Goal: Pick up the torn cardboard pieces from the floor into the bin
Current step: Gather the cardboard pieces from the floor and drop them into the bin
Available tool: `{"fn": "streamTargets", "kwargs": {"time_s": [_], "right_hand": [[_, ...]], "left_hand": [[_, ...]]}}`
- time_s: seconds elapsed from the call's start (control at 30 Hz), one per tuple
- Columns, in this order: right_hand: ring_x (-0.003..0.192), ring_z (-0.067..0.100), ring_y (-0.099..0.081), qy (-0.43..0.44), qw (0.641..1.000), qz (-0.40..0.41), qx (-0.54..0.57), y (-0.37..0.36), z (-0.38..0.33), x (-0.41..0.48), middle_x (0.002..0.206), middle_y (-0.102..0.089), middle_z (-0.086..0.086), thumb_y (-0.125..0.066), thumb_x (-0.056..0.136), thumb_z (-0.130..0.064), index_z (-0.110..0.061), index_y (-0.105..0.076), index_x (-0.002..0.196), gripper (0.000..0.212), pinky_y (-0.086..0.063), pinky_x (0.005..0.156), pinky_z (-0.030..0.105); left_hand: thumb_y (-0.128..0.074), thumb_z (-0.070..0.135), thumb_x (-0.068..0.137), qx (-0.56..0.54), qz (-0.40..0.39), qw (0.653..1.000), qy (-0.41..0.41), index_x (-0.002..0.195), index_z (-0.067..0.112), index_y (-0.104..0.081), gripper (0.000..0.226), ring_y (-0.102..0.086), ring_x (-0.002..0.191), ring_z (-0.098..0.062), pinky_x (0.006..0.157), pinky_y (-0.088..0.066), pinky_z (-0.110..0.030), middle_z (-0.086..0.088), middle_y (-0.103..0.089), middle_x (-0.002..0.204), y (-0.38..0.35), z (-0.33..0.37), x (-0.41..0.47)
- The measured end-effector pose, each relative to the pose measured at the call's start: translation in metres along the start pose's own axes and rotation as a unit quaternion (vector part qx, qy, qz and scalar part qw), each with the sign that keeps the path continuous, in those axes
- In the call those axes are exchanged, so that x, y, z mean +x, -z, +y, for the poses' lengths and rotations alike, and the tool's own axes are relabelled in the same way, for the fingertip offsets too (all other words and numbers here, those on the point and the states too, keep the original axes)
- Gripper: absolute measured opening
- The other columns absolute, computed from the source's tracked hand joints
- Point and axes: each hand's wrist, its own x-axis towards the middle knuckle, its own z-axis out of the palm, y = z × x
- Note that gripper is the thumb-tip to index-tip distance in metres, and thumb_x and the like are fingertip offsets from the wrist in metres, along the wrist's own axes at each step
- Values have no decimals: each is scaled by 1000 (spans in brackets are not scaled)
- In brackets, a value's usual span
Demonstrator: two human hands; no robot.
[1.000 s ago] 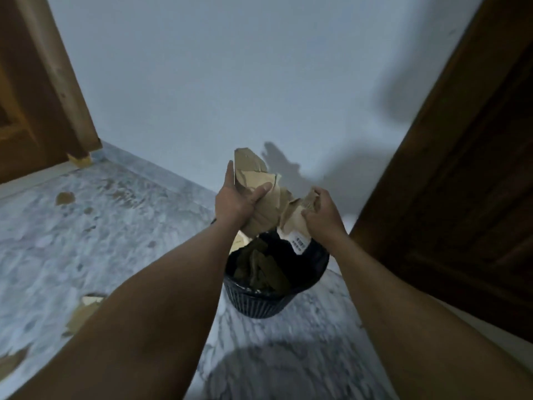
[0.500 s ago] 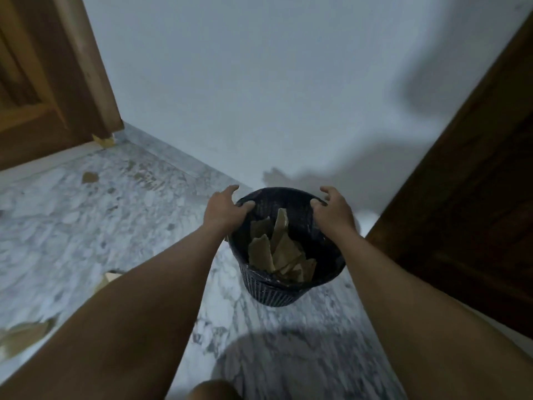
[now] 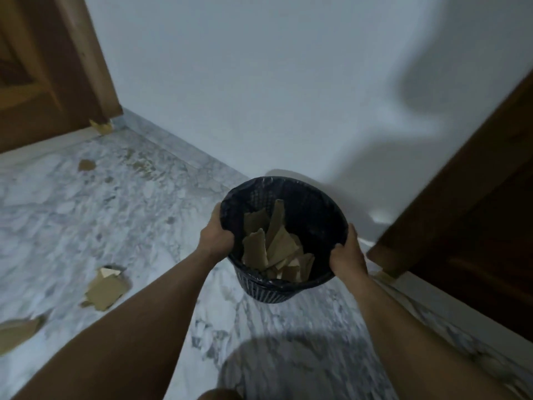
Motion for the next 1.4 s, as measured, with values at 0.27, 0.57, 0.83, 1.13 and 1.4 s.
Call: {"fn": "streamTargets", "kwargs": {"time_s": [0.27, 0.57, 0.83, 1.13, 1.4], "right_hand": [[121, 33, -52, 115, 991, -69, 13, -116, -120, 21, 143, -50, 9, -37, 99, -9, -27, -22, 154, 60, -47, 99, 42], [90, 24, -49, 164, 980, -115, 2, -260, -226, 30, 103, -47, 8, -44, 101, -6, -6, -32, 144, 45, -38, 75, 33], [129, 41, -49, 116, 989, -79, -48, -299, -243, 41, 141, -50, 20, -52, 98, -20, -8, -32, 149, 56, -42, 106, 47], [151, 37, -15, 358, 928, 69, -77, -321, -258, -84, 162, -21, 20, -48, 102, -32, -13, -20, 157, 65, -9, 121, 59], [151, 34, -21, 566, 813, -108, -86, -403, -192, -207, 159, -29, 17, -47, 100, -22, -14, -33, 151, 54, -31, 115, 59]], "left_hand": [[-57, 12, 87, -33, 123, 992, 23, 152, 44, -25, 79, -61, 109, -32, 85, -58, -50, -4, -59, 129, 143, -42, 28], [-41, 9, 91, -40, 236, 968, 75, 151, 41, -30, 69, -62, 104, -40, 75, -57, -43, -10, -61, 123, 266, -97, 59], [-49, 22, 102, -125, 218, 966, 61, 152, 43, -28, 58, -65, 100, -35, 78, -62, -54, -2, -60, 122, 271, -117, 74], [-36, 57, 104, -19, 236, 964, 118, 162, 28, -21, 67, -48, 136, -38, 99, -38, -36, -18, -49, 151, 289, -201, -26], [-28, 57, 103, 202, 224, 931, 205, 162, 35, -7, 66, 0, 153, -47, 119, -13, -66, -20, -7, 169, 293, -352, -133]]}}
